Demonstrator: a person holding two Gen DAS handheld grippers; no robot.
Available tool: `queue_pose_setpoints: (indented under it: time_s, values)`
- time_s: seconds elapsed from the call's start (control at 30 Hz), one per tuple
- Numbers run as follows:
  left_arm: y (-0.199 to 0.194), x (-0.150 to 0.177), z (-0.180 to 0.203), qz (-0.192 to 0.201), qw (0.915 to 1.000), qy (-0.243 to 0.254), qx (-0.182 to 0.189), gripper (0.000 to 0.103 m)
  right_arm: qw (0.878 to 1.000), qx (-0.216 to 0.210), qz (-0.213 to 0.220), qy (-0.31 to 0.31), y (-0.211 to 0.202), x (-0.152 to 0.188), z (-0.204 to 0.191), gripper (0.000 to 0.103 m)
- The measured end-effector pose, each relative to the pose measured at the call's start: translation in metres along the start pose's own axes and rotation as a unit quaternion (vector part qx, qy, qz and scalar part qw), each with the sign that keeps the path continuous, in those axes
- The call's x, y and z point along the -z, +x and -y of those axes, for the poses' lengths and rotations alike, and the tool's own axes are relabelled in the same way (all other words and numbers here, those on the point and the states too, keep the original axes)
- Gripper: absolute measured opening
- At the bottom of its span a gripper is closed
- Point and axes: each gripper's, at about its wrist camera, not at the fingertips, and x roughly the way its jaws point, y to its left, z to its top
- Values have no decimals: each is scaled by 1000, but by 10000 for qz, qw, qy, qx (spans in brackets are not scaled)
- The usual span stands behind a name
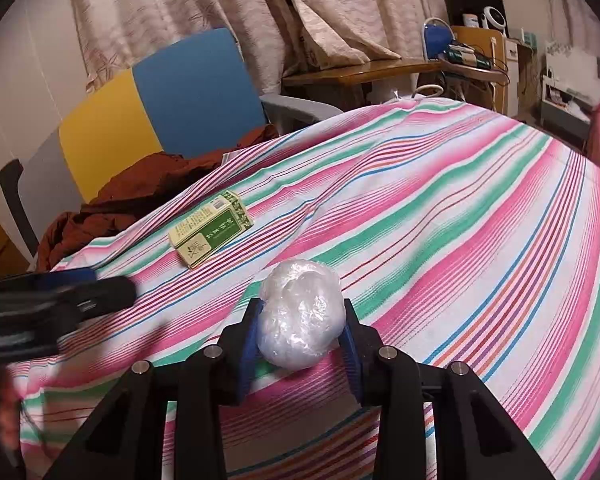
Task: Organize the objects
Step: 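Grasp the plastic-wrapped ball with the right gripper while the left gripper grasps the medicine box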
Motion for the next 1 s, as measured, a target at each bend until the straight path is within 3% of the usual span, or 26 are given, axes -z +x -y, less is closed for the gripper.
queue_pose_setpoints:
  time_s: [0.17,0.4,0.43,0.47,0.5,0.53,0.57,0.77,1.0]
  values:
    - [21,-20,8,204,9993,220,-236,75,9999,43,152,-15,-2,2,-2,37]
    - [48,-32,-2,130,9995,-96,278,74,9998,-1,163,-69,-1,5,-3,37]
    - [51,-31,-4,98,9989,-153,429,66,9998,10,176,-48,-1,5,-3,37]
    - [53,-29,-5,35,9983,-215,531,49,9998,17,193,-26,-1,6,-2,37]
    - [54,-27,-7,0,9982,-260,550,45,9998,23,210,-10,-1,6,-1,37]
    - [51,-25,-7,81,9984,-268,494,36,9997,31,225,4,-1,6,0,37]
    - [50,-23,-9,82,9981,-300,523,35,9997,34,226,14,-1,7,0,37]
    - [31,-11,-16,194,9975,-410,543,33,9996,129,232,-12,0,7,-1,37]
    - [-20,12,-20,523,9927,-764,767,33,9990,300,287,-177,-2,8,-5,37]
